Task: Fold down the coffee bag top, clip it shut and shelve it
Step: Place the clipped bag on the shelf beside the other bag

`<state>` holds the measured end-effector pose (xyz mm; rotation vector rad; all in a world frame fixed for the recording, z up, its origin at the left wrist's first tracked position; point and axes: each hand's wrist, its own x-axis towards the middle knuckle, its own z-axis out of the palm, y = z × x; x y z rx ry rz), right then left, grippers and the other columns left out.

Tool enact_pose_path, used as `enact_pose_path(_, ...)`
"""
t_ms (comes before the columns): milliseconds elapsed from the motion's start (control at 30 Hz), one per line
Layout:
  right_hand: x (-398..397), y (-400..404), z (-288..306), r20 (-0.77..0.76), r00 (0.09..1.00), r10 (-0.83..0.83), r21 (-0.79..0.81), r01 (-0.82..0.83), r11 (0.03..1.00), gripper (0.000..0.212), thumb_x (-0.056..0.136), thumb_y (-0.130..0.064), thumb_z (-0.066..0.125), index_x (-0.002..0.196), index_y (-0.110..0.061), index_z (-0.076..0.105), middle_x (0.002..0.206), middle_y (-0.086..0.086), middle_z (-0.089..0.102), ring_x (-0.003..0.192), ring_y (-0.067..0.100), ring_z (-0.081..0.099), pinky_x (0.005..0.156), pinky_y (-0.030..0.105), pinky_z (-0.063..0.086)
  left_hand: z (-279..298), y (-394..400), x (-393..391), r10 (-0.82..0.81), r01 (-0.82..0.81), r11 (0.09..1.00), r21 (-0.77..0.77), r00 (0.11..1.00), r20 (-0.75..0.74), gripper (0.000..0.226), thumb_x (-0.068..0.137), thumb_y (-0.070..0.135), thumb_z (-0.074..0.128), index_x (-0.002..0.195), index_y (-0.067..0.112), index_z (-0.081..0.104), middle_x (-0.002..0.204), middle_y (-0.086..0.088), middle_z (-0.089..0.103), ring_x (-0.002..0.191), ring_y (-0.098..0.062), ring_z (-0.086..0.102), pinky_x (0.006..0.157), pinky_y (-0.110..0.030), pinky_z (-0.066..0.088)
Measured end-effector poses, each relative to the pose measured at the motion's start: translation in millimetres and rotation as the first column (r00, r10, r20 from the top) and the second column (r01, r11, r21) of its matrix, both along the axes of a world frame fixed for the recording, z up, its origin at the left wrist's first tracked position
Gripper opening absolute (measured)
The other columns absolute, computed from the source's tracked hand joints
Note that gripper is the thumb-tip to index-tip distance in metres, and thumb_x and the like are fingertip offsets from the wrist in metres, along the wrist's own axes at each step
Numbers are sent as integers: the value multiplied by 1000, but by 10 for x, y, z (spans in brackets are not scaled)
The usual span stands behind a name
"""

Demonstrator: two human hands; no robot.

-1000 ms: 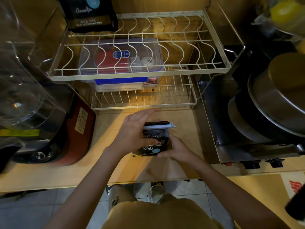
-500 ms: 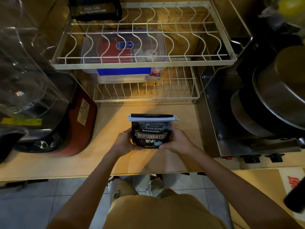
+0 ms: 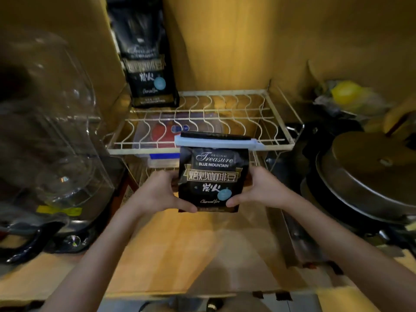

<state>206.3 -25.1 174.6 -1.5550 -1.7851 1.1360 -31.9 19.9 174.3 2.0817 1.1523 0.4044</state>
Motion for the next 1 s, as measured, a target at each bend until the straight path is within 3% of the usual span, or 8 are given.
enact_pose_path(67, 51, 92, 294, 13, 1000, 6, 67, -7, 998, 57, 59, -13, 85, 89, -42, 47, 92, -25, 57, 82, -22, 54, 71, -1, 44, 287, 85, 18, -13, 12, 1000, 21, 999, 52, 62, 47, 22, 88, 101, 25, 56, 104, 10, 65, 98, -1, 59, 82, -13, 48)
enact_pose_path(233, 188, 379, 881, -83, 996, 23, 166, -9, 986, 53, 61, -13, 83, 97, -37, 54, 99, -19, 64, 91, -8, 61, 79, 12, 49, 890, 370, 80, -5, 0, 1000, 31, 986, 167, 46, 53, 15, 85, 90, 27, 60, 82, 20, 69, 84, 10, 61, 67, -2, 44)
enact_pose_path(367, 251, 592, 1247, -148, 989, 14, 257, 25, 966, 54, 58, -22, 79, 104, -33, 54, 105, -17, 64, 96, -8, 60, 79, 10, 49, 1277, 616, 157, -54, 36, 995, 90, 977, 206, 49, 53, 30, 83, 97, 21, 62, 99, 5, 70, 92, -1, 63, 76, -13, 50)
enact_pose_path(567, 297, 1067, 1491, -255, 966, -30, 359, 124, 925, 68, 59, -19, 78, 121, -18, 51, 112, -9, 64, 102, -2, 61, 77, 9, 51, 1545, 1058, 270, -11, -53, 980, 190, 947, 320, 33, 60, 13, 81, 80, 30, 61, 72, 28, 70, 76, 8, 63, 62, -4, 46)
enact_pose_path(667, 276, 1355, 1449, -320, 946, -49, 369, 172, 913, 62, 67, -4, 77, 120, -19, 48, 103, -12, 62, 90, -4, 62, 73, 7, 51, 1485, 1277, 315, 24, -126, 970, 207, 900, 435, 39, 60, 9, 81, 86, 30, 62, 77, 32, 69, 81, 5, 65, 69, -4, 46)
enact_pose_path(800, 232, 1709, 1202, -419, 904, -90, 286, 225, 931, 66, 66, -1, 76, 123, -18, 46, 107, -7, 63, 95, 0, 63, 71, 17, 55, 1170, 1481, 424, 117, -268, 947, 176, 799, 590, 56, 63, 3, 77, 114, 15, 57, 104, 9, 68, 98, 0, 62, 81, -7, 47)
enact_pose_path(900, 209, 1930, 989, -411, 902, -135, 231, 246, 941, 70, 63, -11, 80, 124, -22, 47, 109, -9, 64, 103, 7, 62, 84, 28, 54, 913, 1580, 522, 217, -407, 886, 220, 786, 579, 69, 68, 4, 75, 129, 11, 43, 120, 4, 55, 111, -7, 53, 86, -3, 40)
enact_pose_path(1000, 201, 2080, 792, -392, 910, -136, 209, 232, 950, 56, 70, -7, 76, 115, -27, 50, 101, -12, 66, 91, -1, 67, 74, 19, 56, 736, 1678, 577, 243, -458, 802, 385, 837, 490, 81, 70, 7, 74, 138, 10, 29, 124, 2, 49, 118, -9, 42, 98, -15, 33)
